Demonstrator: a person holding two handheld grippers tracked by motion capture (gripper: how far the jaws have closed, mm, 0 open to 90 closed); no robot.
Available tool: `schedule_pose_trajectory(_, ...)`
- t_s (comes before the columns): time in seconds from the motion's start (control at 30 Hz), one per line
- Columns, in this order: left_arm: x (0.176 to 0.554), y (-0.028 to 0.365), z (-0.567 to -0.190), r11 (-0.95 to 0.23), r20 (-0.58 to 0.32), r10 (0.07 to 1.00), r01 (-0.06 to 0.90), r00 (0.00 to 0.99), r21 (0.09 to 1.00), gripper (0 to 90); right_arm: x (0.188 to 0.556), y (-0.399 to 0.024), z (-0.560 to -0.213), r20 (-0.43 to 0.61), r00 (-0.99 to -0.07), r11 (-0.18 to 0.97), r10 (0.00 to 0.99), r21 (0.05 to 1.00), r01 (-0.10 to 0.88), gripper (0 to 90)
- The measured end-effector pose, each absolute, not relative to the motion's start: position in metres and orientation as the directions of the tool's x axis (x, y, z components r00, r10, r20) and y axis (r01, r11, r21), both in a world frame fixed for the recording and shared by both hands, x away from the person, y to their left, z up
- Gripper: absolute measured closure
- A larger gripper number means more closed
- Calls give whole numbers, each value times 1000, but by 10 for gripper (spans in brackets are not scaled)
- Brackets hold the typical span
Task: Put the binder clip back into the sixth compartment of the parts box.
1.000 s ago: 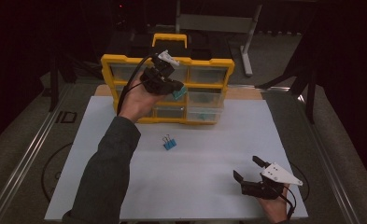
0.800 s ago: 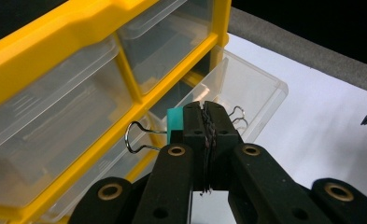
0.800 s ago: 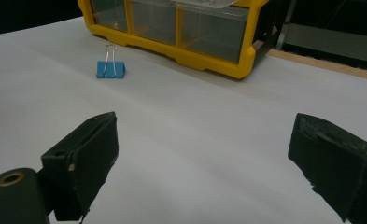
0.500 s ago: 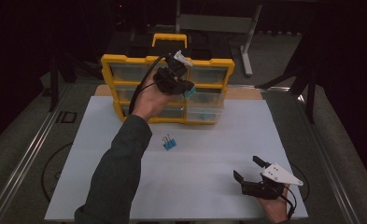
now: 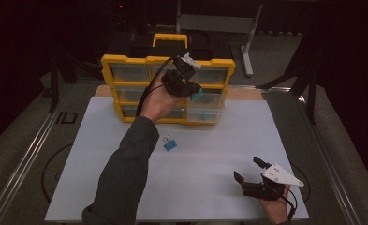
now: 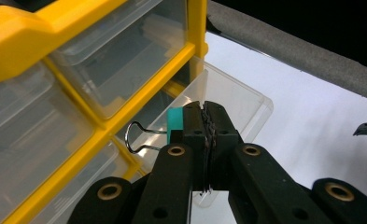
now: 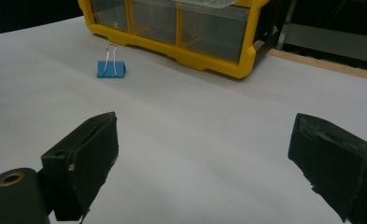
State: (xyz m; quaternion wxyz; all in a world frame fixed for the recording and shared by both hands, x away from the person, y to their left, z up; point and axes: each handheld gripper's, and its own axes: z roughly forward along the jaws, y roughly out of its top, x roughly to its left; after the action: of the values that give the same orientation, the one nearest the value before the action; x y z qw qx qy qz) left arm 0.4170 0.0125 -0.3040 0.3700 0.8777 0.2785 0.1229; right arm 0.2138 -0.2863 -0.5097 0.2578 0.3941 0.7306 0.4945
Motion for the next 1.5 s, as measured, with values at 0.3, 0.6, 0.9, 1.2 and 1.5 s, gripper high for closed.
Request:
schedule_pose_trajectory(0.3, 421, 17, -308, -503, 4, 679, 461, 734, 731, 141, 213, -287, -509, 14, -555, 199, 832, 926, 321, 84)
schedule_pose_trajectory(0.6, 419, 34, -315, -493, -6, 693, 480, 721, 725, 48, 213, -287, -509, 12, -555, 201, 832, 925, 322, 84)
schedule_pose_trajectory(0.9, 412, 54, -335, -473, -37, 703, 506, 710, 721, 28, 213, -287, -510, 10, -555, 204, 832, 924, 322, 84)
schedule_pose_trajectory(1.2, 405, 65, -359, -486, -29, 704, 512, 709, 708, 27, 214, -287, -510, 9, -556, 206, 831, 924, 322, 84)
schedule_pose_trajectory(1.5, 399, 72, -381, -510, -17, 701, 518, 713, 686, 42, 214, -287, -510, 9, -556, 206, 831, 924, 323, 84)
